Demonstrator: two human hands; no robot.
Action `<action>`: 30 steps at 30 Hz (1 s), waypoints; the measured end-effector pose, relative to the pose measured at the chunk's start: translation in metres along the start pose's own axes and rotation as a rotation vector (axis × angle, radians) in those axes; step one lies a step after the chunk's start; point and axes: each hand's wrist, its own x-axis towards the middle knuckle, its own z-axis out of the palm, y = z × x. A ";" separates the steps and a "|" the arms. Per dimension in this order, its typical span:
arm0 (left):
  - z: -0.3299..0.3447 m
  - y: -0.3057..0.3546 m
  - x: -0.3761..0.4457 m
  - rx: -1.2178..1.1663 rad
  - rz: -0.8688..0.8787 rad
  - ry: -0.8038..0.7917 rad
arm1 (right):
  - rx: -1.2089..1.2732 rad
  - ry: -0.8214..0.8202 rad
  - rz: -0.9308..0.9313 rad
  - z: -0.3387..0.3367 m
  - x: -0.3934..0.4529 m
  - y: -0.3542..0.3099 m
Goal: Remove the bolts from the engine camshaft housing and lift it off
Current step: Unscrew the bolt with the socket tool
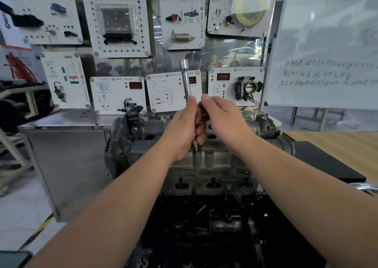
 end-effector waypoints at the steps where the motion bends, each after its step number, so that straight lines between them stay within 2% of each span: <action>1: -0.001 -0.001 0.000 0.015 0.010 -0.008 | 0.012 -0.003 -0.010 0.001 0.000 -0.002; 4: -0.002 -0.002 0.003 0.043 0.027 -0.028 | 0.044 -0.011 -0.054 0.003 0.002 -0.010; 8: -0.001 -0.001 0.004 0.041 0.027 -0.014 | -0.028 -0.017 -0.137 0.008 0.006 -0.023; 13: 0.002 -0.001 -0.002 0.136 0.059 -0.068 | 0.039 0.006 -0.123 0.010 0.013 -0.023; 20: -0.002 0.001 -0.010 0.011 0.089 -0.062 | 0.081 -0.024 -0.112 0.006 0.005 -0.017; 23: 0.002 0.000 -0.013 0.143 0.132 -0.050 | 0.134 0.004 -0.105 0.005 0.007 -0.028; 26: 0.003 0.000 -0.016 0.319 0.162 -0.017 | 0.335 0.050 -0.076 0.010 0.015 -0.050; 30: 0.002 0.001 -0.017 0.359 0.125 -0.009 | 0.401 0.110 0.029 0.018 0.023 -0.064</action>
